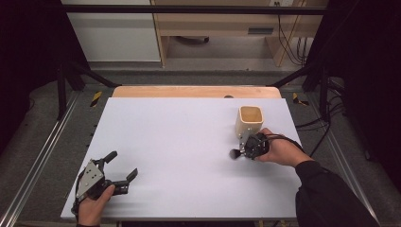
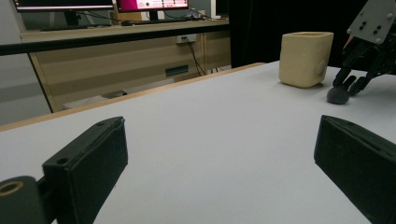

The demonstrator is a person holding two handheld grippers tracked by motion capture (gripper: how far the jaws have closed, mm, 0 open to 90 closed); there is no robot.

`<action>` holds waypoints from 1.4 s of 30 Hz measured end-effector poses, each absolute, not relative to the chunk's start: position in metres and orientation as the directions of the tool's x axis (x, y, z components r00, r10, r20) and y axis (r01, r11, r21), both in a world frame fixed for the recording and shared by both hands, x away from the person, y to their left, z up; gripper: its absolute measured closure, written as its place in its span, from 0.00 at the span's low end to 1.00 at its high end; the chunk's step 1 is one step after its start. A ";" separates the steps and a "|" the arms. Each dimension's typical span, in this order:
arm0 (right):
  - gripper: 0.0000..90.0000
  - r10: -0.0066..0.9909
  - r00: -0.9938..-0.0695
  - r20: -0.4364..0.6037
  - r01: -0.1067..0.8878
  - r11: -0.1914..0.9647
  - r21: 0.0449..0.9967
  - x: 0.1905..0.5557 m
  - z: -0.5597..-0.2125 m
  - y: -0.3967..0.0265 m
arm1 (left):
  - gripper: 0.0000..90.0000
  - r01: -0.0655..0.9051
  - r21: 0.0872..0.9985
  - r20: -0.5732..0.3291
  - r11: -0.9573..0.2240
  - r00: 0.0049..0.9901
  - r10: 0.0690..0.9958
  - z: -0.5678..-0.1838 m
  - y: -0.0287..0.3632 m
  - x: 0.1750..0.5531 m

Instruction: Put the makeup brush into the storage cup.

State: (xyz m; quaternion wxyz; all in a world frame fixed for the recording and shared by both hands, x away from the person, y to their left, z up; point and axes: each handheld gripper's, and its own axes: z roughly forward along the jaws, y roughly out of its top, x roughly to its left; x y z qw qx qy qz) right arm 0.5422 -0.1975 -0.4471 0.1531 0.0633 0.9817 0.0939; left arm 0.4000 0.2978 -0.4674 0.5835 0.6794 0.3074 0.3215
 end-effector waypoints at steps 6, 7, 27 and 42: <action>0.78 0.225 -0.944 -0.243 0.180 0.964 0.194 0.542 -0.446 -0.196 | 0.03 0.041 0.990 0.081 -0.132 0.604 0.793 -0.467 0.297 0.400; 0.78 0.240 -0.942 -0.236 0.196 0.961 0.197 0.542 -0.446 -0.196 | 0.03 0.042 0.990 0.080 -0.132 0.603 0.793 -0.467 0.298 0.400; 0.79 0.311 -0.932 -0.185 0.278 0.943 0.181 0.541 -0.443 -0.196 | 0.03 0.041 0.991 0.080 -0.130 0.598 0.797 -0.467 0.299 0.400; 0.79 0.324 -0.927 -0.190 0.286 0.937 0.201 0.540 -0.438 -0.198 | 0.03 0.041 0.991 0.080 -0.130 0.598 0.798 -0.467 0.299 0.400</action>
